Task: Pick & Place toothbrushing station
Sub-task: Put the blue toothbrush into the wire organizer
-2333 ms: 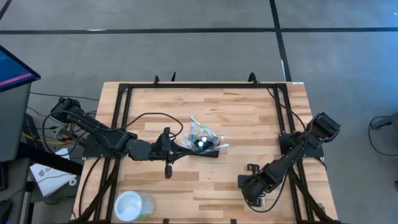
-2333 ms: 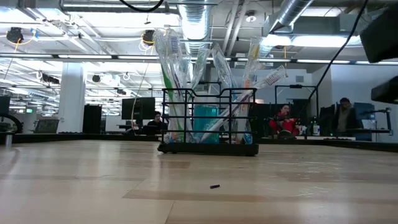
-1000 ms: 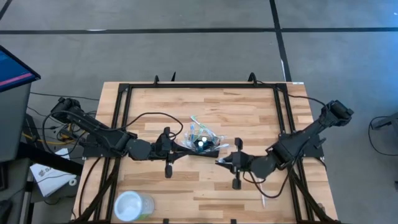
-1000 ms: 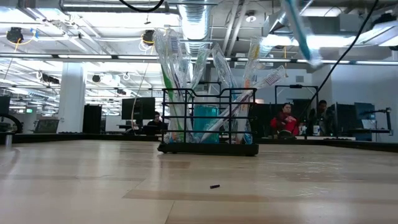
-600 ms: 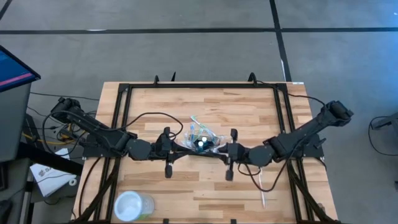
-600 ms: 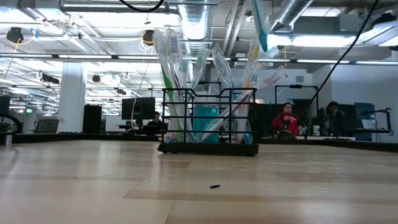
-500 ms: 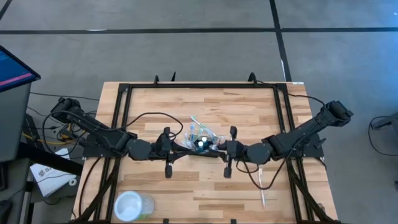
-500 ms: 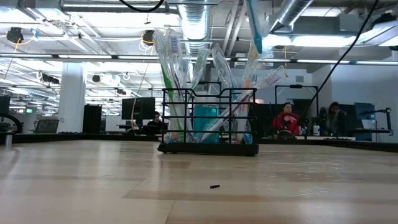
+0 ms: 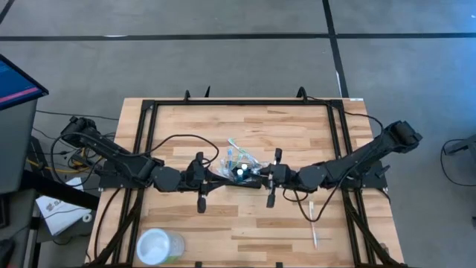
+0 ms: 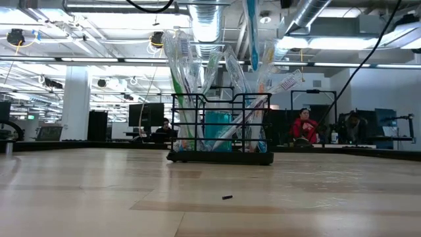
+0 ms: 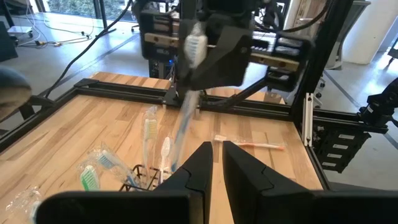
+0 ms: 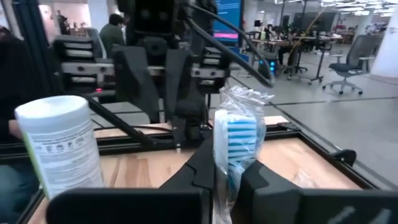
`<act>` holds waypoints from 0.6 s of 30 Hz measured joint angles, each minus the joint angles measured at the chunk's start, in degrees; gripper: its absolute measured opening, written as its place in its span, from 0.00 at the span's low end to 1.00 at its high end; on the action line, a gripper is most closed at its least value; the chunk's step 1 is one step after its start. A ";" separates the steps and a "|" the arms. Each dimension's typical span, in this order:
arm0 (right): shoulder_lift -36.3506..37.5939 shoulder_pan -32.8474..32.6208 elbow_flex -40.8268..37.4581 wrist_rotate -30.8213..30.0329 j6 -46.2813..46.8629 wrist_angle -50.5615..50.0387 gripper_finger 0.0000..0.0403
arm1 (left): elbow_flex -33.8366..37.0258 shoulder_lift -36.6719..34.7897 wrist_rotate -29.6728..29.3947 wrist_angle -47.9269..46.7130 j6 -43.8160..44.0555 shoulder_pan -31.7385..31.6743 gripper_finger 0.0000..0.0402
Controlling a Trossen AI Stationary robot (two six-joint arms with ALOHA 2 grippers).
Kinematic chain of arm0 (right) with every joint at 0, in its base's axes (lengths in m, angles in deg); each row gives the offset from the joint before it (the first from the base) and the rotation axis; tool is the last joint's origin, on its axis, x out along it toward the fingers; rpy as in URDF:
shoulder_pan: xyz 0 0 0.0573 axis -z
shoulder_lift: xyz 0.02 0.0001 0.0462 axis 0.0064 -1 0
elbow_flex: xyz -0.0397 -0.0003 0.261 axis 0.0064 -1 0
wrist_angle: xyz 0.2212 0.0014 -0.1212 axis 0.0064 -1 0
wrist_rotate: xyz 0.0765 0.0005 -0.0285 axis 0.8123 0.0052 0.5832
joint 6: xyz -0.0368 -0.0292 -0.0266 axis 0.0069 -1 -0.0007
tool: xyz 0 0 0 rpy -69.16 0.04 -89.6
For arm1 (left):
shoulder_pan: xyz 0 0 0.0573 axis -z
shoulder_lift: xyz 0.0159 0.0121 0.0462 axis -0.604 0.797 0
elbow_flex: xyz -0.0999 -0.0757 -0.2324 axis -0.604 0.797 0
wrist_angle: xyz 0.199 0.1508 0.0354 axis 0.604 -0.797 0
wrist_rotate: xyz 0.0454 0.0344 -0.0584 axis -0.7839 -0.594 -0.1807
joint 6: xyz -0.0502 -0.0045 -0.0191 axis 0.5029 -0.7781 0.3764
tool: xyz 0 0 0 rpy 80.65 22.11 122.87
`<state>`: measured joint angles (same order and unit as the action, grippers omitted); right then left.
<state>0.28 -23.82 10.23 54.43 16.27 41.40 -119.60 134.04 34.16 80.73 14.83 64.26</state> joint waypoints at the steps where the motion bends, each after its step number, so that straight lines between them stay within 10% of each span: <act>1: 0.00 0.37 -0.52 0.00 0.40 0.44 0.04 | -0.02 0.00 0.01 0.00 0.00 0.00 0.07; 18: 0.00 1.93 -11.00 2.51 2.23 15.78 0.04 | -0.01 0.00 0.00 -0.48 0.00 0.01 0.07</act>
<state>0.28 -21.88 -0.77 56.94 18.50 57.18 -119.61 134.04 34.16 80.25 14.83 64.27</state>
